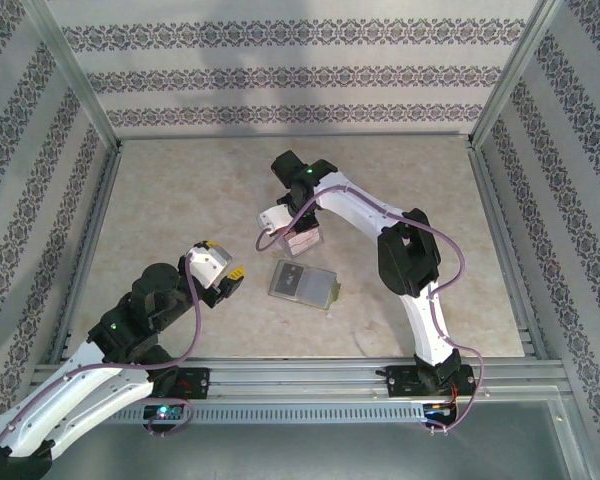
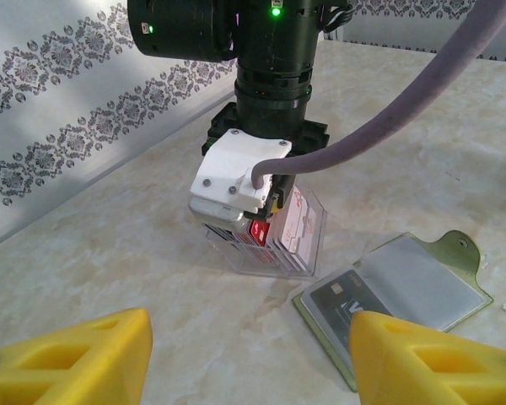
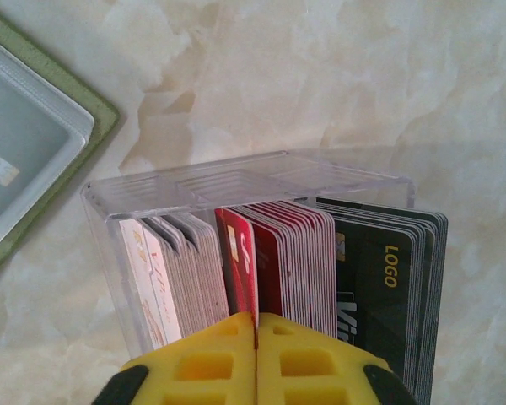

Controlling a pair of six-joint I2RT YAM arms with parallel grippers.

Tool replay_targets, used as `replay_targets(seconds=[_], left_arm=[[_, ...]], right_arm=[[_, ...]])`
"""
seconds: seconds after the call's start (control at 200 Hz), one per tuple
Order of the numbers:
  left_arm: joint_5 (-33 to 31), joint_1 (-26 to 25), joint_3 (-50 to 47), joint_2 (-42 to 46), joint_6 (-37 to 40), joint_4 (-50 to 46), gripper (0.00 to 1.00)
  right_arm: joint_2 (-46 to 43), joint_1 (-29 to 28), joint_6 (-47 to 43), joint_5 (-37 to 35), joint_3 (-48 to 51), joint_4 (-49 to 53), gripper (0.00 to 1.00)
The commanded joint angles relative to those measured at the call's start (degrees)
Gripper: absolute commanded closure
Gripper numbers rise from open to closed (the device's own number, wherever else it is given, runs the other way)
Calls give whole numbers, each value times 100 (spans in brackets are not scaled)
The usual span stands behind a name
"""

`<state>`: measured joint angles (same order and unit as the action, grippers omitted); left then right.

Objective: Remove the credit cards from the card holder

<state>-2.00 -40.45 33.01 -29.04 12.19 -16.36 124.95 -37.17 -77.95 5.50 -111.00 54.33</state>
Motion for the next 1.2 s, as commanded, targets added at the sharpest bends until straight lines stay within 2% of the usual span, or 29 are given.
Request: replay_targets(seconds=[0.0,0.12,0.555,0.754,1.044,1.129,1.194], left_arm=[[-63,-47,205,13,78,-16,36],[-72,-45,216,12,72,-34,36],[-55,-42,192,12,-30,27,36],[-37,-42,220,12,-41,28,36],[-115,-42,344,30,-176,-58,35],[-168,-42,380,30,-225,-69,34],[-221,-42,381,21,-291,-47,29]], right_arm=[[140,70,79,118,-113,-266,85],[118,88,119,131,-112,-273,80],[-51,91,245,118,-115,-232,77],[-238,106,462,226,-88,-215,70],[-966,159,1318,478,170,-504,50],[-1353,165,1713,287,478,-844,49],[-1709,166,2037,92,817,-1137,46]])
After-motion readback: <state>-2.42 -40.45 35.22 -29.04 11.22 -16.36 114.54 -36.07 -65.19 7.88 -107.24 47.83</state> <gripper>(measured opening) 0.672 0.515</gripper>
